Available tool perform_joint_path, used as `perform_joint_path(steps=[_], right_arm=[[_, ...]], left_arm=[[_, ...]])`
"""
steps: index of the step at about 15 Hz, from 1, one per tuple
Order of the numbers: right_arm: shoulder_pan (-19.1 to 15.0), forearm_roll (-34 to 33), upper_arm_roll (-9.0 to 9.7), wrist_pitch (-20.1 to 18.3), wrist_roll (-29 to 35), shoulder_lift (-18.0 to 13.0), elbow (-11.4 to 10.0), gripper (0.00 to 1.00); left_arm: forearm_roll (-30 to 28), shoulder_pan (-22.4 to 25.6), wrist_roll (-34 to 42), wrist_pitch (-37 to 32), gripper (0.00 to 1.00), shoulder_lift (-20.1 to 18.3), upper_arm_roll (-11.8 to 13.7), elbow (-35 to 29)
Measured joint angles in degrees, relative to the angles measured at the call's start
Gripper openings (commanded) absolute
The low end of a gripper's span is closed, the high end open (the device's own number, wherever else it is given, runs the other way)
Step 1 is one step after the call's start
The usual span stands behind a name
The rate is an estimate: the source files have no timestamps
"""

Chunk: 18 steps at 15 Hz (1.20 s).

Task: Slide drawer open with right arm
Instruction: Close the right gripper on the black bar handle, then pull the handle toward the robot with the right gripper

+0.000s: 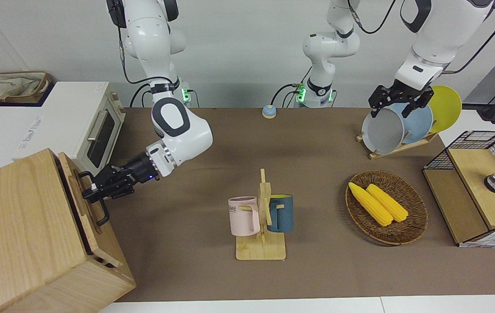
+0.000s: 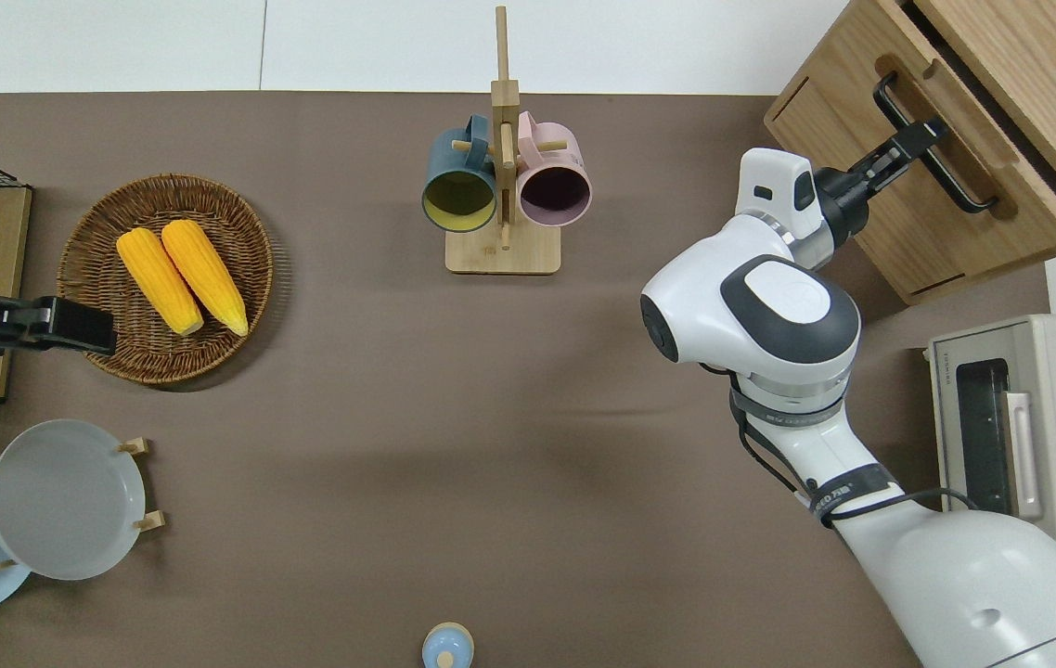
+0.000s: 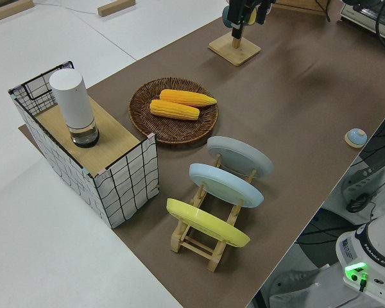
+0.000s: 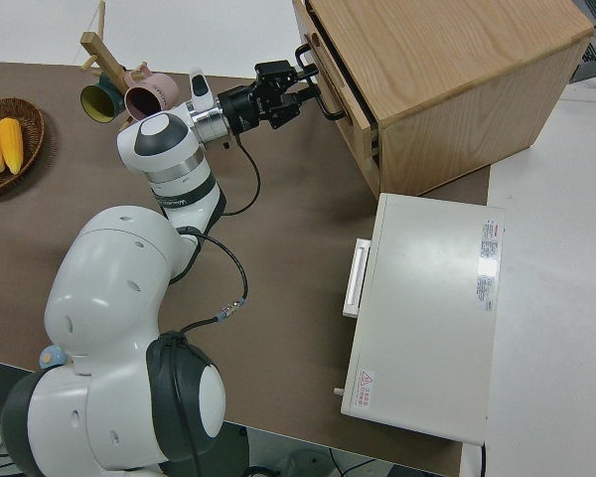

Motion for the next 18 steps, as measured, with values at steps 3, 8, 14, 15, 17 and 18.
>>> perform_joint_path(steps=[3,8,14,15,17,18], right_arm=[[0.02,0.00,-0.05,0.00,-0.01,0.08,0.00,0.007],[-0.01,-0.03,-0.12,-0.03,0.90,0.05,0.34,0.000],[2.15,1.17,0.21,-3.18,0.96,0.04,0.03,0.000],[3.10,1.97,0.26,-4.22,0.96,0.01,0.03,0.000],[5.18,3.53,0.31,-6.68,0.93,-0.03,0.01,0.000],[6.34,4.28,0.36,-7.94,0.93,-0.03,-0.02,0.000]], left_arm=[[0.00,0.00,0.00,0.00,0.99,0.00,0.00,0.00],[0.00,0.00,0.00,0.00,0.99,0.00,0.00,0.00],[0.00,0.00,0.00,0.00,0.99,0.00,0.00,0.00],[0.00,0.00,0.00,0.00,0.99,0.00,0.00,0.00],[0.00,0.00,0.00,0.00,0.99,0.00,0.00,0.00],[0.00,0.00,0.00,0.00,0.99,0.00,0.00,0.00]])
